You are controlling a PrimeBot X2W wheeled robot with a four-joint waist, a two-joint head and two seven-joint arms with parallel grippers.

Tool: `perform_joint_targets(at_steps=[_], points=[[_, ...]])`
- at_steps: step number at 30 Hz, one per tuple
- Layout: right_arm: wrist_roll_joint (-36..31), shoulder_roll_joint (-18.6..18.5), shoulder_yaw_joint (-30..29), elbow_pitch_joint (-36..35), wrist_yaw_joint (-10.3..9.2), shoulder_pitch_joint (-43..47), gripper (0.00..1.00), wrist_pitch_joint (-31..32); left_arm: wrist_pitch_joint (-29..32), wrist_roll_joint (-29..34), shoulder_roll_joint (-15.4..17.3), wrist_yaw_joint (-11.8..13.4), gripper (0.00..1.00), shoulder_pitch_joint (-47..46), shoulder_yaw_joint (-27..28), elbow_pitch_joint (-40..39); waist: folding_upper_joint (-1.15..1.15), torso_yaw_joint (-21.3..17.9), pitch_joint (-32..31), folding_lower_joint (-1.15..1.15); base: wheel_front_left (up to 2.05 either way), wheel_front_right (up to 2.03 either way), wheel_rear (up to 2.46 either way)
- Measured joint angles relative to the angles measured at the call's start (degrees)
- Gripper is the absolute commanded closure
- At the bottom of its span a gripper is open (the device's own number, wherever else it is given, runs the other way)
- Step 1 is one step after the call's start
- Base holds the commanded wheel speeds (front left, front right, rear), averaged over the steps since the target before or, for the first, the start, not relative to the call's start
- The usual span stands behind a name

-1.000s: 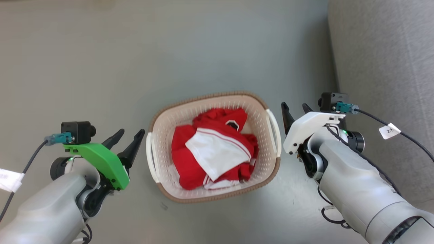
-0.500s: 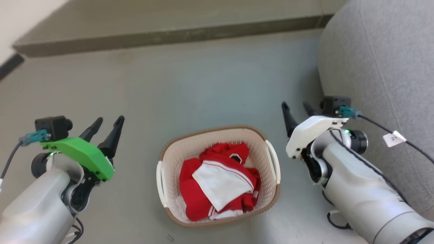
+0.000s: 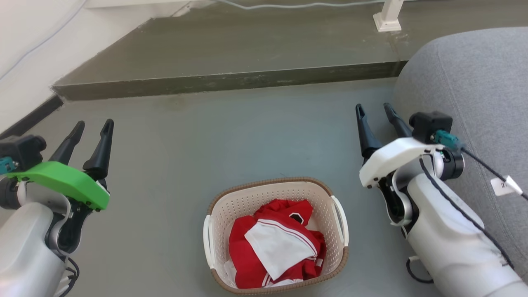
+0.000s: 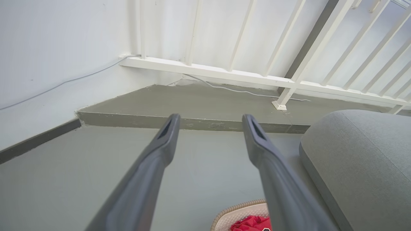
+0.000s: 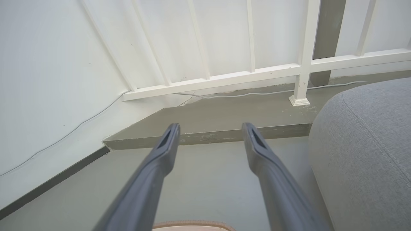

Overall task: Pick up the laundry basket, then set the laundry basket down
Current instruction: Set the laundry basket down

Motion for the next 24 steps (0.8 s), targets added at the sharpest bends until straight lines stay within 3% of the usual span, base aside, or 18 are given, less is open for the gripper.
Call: perform_joint_targets(at_steps=[8,11,24], points=[[-7.35,0.83,-9.81,-9.09,-0.03,7.85,0.00,0.00,0.00,7.82,-0.97,1.08,0.00,6.68,9.26,-7.10,0.00,0.63,-1.49,0.00,0.00,0.00,0.00],[-9.87,2.20,-10.99,-11.98,-0.03,10.34,0.00,0.00,-0.16,8.37,-1.30,1.68,0.00,10.03,14.07,-9.02,0.00,0.39,-1.46,0.00,0.00,0.00,0.00],[-17.15,4.04,-13.83,-18.92,-0.03,19.09,0.00,0.00,-0.16,19.98,-5.82,1.60,0.00,21.09,23.42,-16.74,0.00,0.55,-1.37,0.00,0.00,0.00,0.00]])
